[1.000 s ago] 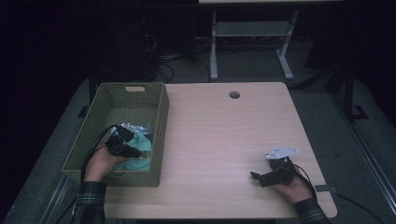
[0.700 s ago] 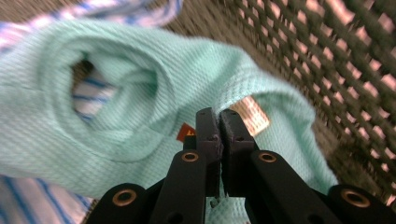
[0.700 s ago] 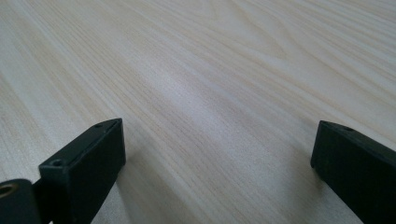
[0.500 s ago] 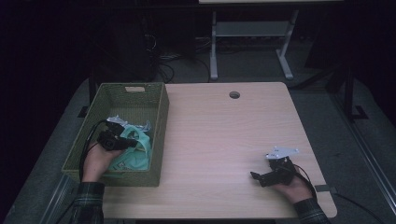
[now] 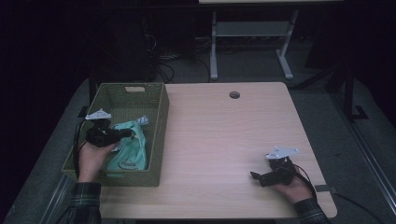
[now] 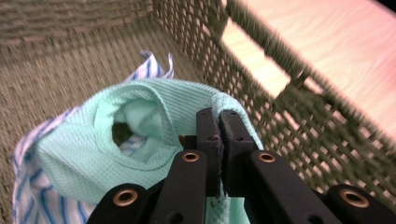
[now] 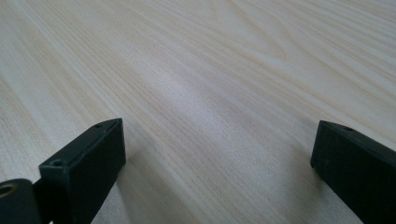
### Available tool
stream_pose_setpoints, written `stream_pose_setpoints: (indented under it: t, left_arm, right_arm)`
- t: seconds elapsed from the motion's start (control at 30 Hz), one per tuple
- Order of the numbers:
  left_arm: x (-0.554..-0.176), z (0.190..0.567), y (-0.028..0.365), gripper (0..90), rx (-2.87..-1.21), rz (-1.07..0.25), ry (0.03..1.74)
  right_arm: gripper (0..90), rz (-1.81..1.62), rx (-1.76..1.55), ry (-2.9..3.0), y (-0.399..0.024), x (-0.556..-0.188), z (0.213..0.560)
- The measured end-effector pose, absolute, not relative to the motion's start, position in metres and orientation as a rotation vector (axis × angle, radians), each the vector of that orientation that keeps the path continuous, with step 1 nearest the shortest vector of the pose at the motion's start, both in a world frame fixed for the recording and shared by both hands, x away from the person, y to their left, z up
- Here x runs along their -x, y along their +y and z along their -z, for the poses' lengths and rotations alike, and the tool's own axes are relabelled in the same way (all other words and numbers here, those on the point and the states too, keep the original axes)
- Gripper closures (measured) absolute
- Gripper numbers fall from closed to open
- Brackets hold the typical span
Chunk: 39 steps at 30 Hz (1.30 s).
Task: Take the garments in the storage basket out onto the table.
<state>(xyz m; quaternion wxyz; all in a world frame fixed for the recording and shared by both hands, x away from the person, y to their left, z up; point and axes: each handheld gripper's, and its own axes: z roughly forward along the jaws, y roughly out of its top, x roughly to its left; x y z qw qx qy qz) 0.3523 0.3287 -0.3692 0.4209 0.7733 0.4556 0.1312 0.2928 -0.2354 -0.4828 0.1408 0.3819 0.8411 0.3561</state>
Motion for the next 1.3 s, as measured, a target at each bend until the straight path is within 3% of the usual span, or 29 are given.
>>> stream_pose_setpoints:
  t: [0.47, 1.3]
  left_arm:
    - [-0.347, 0.355, 0.344, 87.3, -1.742, -0.378, 1.128]
    - [-0.344, 0.305, 0.335, 87.2, -1.643, -0.371, 0.979]
  right_arm:
    - [2.8, -1.027, -1.105, 2.428, -0.235, -0.293, 0.483]
    - [2.8, -1.028, -1.11, 2.426, -0.236, -0.293, 0.483]
